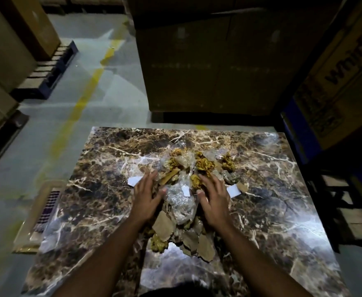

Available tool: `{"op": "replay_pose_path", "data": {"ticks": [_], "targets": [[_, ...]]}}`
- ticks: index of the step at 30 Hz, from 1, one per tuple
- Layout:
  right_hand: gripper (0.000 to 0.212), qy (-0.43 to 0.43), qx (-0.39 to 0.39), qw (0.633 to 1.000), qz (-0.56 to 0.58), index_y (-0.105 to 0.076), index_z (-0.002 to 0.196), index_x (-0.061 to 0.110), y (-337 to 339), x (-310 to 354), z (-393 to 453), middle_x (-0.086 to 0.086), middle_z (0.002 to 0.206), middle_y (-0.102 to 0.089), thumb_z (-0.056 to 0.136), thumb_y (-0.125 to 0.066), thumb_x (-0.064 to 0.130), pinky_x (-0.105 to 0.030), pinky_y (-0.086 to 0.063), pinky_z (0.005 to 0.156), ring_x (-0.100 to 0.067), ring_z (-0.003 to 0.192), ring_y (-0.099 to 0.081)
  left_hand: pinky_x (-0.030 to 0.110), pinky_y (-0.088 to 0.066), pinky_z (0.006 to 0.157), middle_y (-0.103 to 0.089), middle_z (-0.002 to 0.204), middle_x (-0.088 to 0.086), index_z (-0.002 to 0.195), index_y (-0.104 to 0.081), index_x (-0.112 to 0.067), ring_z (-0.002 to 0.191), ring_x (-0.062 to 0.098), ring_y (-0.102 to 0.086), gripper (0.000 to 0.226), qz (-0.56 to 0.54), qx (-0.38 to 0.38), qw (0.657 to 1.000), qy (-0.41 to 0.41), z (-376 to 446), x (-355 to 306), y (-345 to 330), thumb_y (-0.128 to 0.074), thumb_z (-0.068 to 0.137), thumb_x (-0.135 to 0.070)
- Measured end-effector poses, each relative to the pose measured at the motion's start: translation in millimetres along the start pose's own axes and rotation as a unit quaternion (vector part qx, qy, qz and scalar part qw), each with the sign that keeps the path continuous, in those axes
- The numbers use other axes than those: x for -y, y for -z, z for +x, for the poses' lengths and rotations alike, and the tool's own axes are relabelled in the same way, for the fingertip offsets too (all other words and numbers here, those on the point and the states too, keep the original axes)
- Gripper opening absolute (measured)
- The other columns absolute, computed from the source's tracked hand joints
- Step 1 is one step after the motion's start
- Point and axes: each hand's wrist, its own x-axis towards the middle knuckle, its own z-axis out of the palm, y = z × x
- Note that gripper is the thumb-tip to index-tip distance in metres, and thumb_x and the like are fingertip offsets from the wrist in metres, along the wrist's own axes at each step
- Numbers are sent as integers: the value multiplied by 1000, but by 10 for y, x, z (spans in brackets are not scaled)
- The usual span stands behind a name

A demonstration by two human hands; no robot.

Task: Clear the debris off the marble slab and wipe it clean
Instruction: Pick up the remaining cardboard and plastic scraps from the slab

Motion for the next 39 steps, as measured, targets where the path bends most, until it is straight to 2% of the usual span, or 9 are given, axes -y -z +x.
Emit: {"op": "replay_pose_path", "data": {"ticks": [4, 11, 15, 19, 22, 25, 29, 34, 39], "targets": [[60, 20, 39, 997, -56, -30, 152, 49, -258, 99, 123, 9, 163, -32, 95, -31, 68, -48, -17, 120, -20, 151, -23, 63, -23, 117, -23, 164, -16, 149, -24, -57, 151, 17, -18, 57, -38, -12, 999, -19, -17, 7, -266, -38, 95, -68], [52, -3, -25, 999, -22, -37, 148, 46, -394, 247, 51, 9, 156, -39, 97, -39, 58, -49, -22, 118, -14, 143, -33, 61, -29, 114, -35, 157, -16, 143, -42, -47, 147, 16, -25, 43, -114, -76, 991, 2, -32, -46, -497, -39, 100, -53], [55, -8, -25, 1000, 5, -39, 150, 39, -467, 355, 39, 7, 157, -39, 98, -39, 57, -40, -29, 113, -3, 135, -29, 61, -31, 113, -39, 150, -22, 138, -45, -48, 144, 14, -29, 39, -140, -82, 987, 0, -53, -139, -549, -38, 100, -54], [52, -10, -27, 999, 38, -41, 149, 38, -520, 380, 24, 7, 158, -37, 99, -41, 53, -46, -37, 114, -12, 142, -34, 47, -34, 111, -44, 139, -31, 136, -52, -38, 133, 2, -34, 43, -164, -101, 981, -22, -52, -240, -587, -38, 98, -53], [53, -16, -26, 997, 74, -46, 146, 36, -498, 435, 26, 7, 159, -36, 97, -44, 55, -49, -39, 113, -14, 144, -35, 44, -35, 110, -45, 136, -33, 134, -56, -33, 133, 6, -38, 43, -182, -111, 977, -16, -57, -299, -613, -39, 98, -50], [66, -29, 33, 997, 65, -38, 151, 39, -413, 453, 44, 8, 164, -27, 90, -51, 63, -52, -34, 117, -16, 147, -30, 48, -42, 109, -51, 140, -24, 131, -58, -39, 133, 7, -43, 36, -238, -104, 966, 12, -49, -259, -579, -42, 100, -44], [90, -31, 109, 994, -1, -19, 157, 42, -321, 384, 34, 9, 167, -21, 84, -65, 69, -51, -28, 119, -18, 148, -27, 55, -46, 105, -48, 138, -34, 124, -60, -48, 134, 10, -47, 33, -292, -75, 953, 41, -32, -213, -499, -41, 98, -47], [74, -33, 48, 997, 43, -44, 144, 40, -335, 435, 10, 5, 148, -50, 75, -71, 50, -43, -46, 106, -17, 131, -49, 52, -40, 111, -50, 142, -24, 121, -60, -53, 137, 10, -44, 31, -266, -91, 960, 11, -15, -233, -414, -39, 97, -54], [53, -16, 6, 994, 105, -69, 121, 28, -168, 509, 44, 12, 118, -69, 71, -80, 14, -29, -57, 96, 3, 106, -64, 45, -38, 109, -49, 141, -8, 128, -54, -46, 131, 12, -42, 39, -234, -86, 968, 2, -21, -251, -187, -36, 95, -55]]}}
